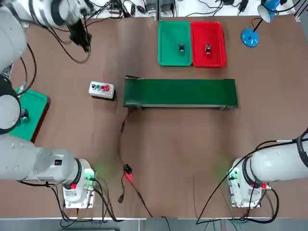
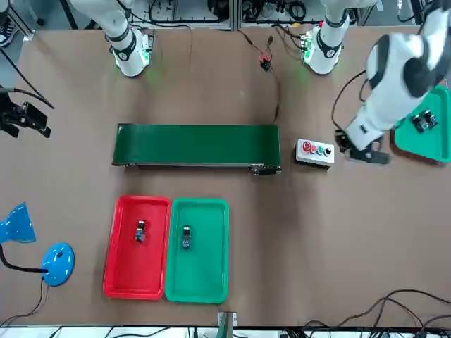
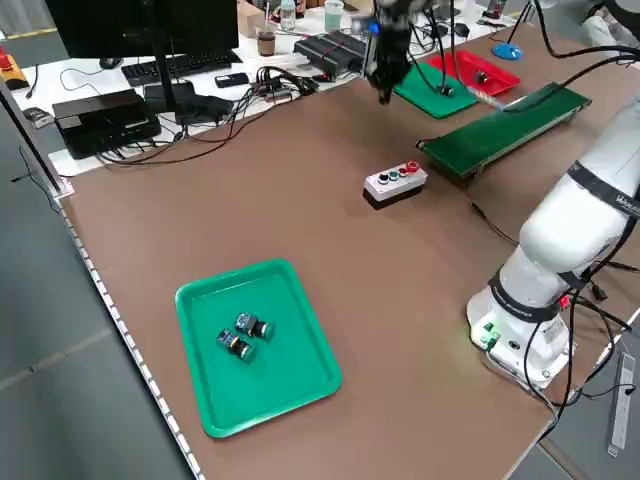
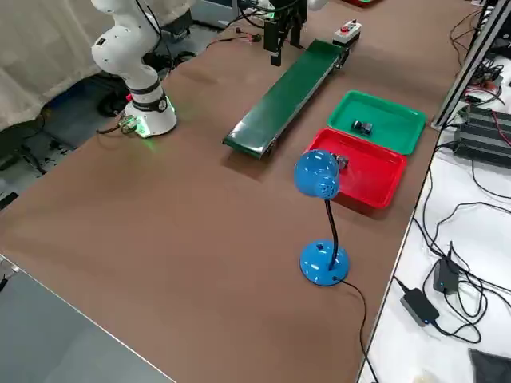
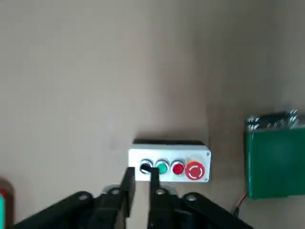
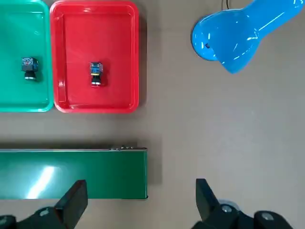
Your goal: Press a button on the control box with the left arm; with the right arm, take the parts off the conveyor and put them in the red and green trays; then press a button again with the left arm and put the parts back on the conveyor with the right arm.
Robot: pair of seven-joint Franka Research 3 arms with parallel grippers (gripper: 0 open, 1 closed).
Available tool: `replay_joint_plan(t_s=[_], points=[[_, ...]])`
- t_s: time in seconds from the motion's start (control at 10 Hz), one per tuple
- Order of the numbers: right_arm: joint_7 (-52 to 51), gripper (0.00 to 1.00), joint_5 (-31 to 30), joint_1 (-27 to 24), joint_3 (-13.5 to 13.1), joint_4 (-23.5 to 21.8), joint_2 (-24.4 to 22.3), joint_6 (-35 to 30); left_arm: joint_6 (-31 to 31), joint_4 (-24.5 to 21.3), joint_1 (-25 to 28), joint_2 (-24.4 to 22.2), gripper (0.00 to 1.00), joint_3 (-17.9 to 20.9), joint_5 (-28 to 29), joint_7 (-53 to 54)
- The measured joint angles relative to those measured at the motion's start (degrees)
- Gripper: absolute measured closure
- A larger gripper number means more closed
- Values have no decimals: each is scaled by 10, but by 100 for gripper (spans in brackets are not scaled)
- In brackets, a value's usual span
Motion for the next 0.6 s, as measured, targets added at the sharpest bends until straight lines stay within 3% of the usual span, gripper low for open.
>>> replay_joint_plan(t_s=[0.3,0.5,0.6], points=[[0,0,0,2,1,0,0,0,-136,153,0,-1,30,39,0,4],[0,0,0,2,1,0,0,0,-189,224,0,0,2,48,0,4],[0,0,0,2,1,0,0,0,-219,252,0,0,0,49,0,4]])
